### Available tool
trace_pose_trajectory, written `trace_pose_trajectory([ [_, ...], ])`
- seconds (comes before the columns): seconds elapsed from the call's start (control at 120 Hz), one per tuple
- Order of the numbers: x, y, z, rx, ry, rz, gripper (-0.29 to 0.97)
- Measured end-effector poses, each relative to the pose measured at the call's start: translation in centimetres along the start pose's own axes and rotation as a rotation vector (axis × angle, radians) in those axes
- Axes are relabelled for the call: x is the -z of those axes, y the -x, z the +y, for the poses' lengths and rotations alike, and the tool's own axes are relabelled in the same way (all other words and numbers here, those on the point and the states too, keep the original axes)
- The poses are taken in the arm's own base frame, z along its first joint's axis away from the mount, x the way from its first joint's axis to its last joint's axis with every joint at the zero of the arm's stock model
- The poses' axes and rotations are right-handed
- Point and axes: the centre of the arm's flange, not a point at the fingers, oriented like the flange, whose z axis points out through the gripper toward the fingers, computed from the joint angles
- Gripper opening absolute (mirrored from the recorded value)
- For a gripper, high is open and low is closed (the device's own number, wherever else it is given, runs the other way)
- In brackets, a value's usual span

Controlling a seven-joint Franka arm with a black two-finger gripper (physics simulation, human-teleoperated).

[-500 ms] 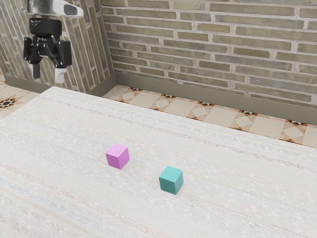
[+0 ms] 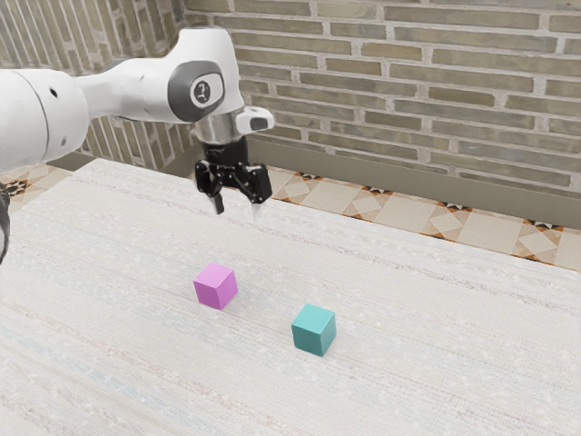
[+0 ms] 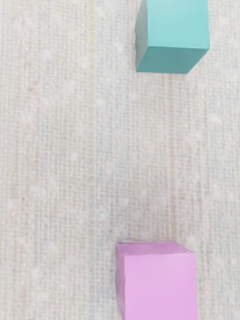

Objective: Pick up the blue block with one arm, and put the blue block on the pink block with one arm

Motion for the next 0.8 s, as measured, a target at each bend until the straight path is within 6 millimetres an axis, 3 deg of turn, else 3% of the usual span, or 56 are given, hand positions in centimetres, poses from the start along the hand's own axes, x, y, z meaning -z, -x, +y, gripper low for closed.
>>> trace_pose_trajectory([
  [0.058,-3.3,-1.1,1.1,0.007,0.013,0.001,0.65],
  [0.25,-9.7,-3.6,5.3,0.001,0.021,0.052,0.65],
  [0.35,-13.0,-3.5,8.8,-0.031,0.029,0.059,0.65],
  [0.458,-17.1,-3.1,11.1,-0.045,0.035,0.057,0.65],
  [0.625,-19.8,-2.9,12.3,-0.044,0.033,0.088,0.65],
  [0.8,-20.9,-2.0,12.9,-0.052,0.024,0.110,0.65],
])
